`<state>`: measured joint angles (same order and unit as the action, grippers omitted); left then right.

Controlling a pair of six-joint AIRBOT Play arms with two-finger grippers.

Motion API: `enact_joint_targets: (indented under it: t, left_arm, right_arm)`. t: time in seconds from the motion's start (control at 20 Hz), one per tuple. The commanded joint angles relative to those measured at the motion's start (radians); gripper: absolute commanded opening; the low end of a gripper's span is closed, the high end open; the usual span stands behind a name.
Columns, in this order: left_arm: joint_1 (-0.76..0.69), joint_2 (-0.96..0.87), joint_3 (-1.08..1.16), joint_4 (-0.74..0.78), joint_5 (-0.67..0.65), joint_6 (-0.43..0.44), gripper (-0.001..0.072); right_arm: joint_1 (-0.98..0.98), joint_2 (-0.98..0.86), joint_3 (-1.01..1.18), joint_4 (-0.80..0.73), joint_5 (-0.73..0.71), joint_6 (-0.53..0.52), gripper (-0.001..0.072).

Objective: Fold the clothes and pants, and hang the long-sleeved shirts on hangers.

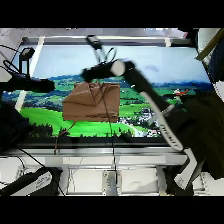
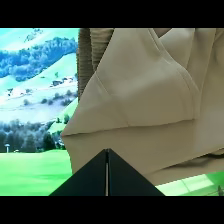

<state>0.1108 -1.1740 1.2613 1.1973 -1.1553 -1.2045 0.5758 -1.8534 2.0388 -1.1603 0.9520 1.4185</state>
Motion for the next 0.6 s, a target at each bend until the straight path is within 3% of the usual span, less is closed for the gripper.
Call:
enact_joint_targets:
  t: [0.0, 0.1, 0.15, 0.3, 0.35, 0.4, 0.45, 0.55]
  left_arm:
    - [0.001, 0.001, 0.0, -0.002, -0.021, 0.0, 0.0027]
    - [0.001, 0.001, 0.0, -0.003, -0.02, -0.001, 0.0027]
    - [0.001, 0.001, 0.0, -0.006, -0.02, -0.001, 0.0027]
    - [0.001, 0.001, 0.0, -0.032, -0.019, -0.001, 0.0027]
    - [0.001, 0.001, 0.0, -0.044, -0.019, -0.001, 0.0027]
    - [0.001, 0.001, 0.0, -0.054, -0.018, -0.001, 0.0027]
    - [0.001, 0.001, 0.0, -0.054, -0.016, -0.001, 0.0027]
    - [0.001, 0.0, 0.0, -0.054, -0.016, -0.001, 0.0027]
  right_arm:
    - [-0.225, 0.093, -0.074, -0.148, 0.462, 0.028, 0.0439]
    - [-0.351, 0.126, -0.225, -0.098, 0.517, 0.028, 0.0443]
    - [-0.394, 0.133, -0.306, -0.029, 0.463, 0.028, 0.0446]
    - [-0.457, 0.125, -0.556, 0.311, 0.126, 0.029, 0.0496]
    - [-0.457, 0.11, -0.601, 0.401, 0.055, 0.026, 0.0539]
    - [-0.456, 0.084, -0.622, 0.467, 0.026, 0.017, 0.0664]
    - [-0.454, 0.051, -0.621, 0.517, 0.03, -0.005, 0.0701]
    - [-0.444, -0.01, -0.621, 0.6, 0.032, -0.027, 0.0701]
